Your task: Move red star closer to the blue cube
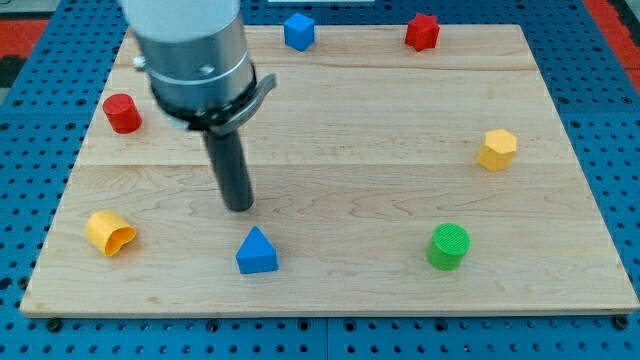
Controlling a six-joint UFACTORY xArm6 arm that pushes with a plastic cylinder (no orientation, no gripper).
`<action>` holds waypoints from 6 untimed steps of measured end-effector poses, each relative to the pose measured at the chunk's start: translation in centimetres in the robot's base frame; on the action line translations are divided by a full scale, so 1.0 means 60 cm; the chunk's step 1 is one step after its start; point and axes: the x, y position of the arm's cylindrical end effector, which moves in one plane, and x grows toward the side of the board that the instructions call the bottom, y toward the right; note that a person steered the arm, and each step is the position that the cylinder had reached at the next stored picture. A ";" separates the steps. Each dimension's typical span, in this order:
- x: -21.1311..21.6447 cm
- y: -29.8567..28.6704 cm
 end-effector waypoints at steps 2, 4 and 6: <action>-0.220 0.174; -0.423 0.467; -0.490 0.406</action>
